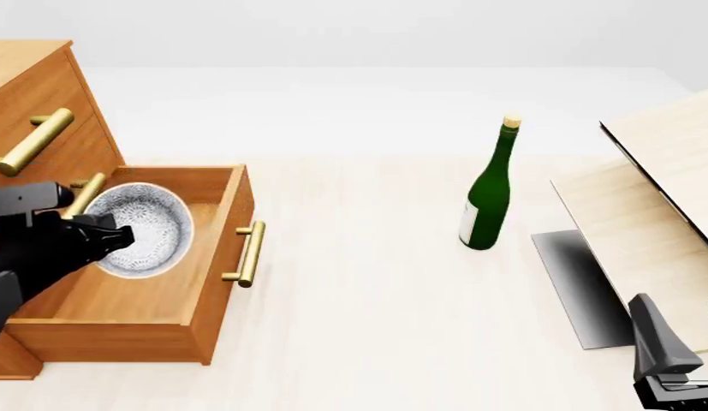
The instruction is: Put the bowl in the bottom drawer of the cabinet and close it.
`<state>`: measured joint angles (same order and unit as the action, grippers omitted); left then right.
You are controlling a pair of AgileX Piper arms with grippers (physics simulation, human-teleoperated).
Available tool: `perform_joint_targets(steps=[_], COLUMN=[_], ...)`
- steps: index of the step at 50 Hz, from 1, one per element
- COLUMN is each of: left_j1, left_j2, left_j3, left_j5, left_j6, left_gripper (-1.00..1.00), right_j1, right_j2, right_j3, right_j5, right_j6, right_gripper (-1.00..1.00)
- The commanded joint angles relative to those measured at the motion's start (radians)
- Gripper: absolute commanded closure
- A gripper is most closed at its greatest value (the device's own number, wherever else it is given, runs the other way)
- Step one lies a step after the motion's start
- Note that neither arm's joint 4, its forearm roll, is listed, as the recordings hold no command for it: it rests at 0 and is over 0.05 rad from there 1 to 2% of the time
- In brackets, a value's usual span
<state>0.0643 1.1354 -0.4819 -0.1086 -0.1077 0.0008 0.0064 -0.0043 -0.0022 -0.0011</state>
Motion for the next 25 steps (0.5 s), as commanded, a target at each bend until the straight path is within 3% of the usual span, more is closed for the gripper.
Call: perform_joint_targets(steps=[1, 25], left_j1=[0.035, 0.037], left_j2=[0.036, 0.157], left_j3=[0.015, -0.001], left_j5=[-0.045, -0.12], left_j6=[0.009, 0.009], left_gripper=[1.0, 1.0], right_j1=[0.0, 0.0], right_j2=[0.0, 0.0], right_j3=[0.0, 0.0], right_j5=[0.0, 0.0], right_j6=[0.0, 0.0], right_gripper=[-1.0, -1.0])
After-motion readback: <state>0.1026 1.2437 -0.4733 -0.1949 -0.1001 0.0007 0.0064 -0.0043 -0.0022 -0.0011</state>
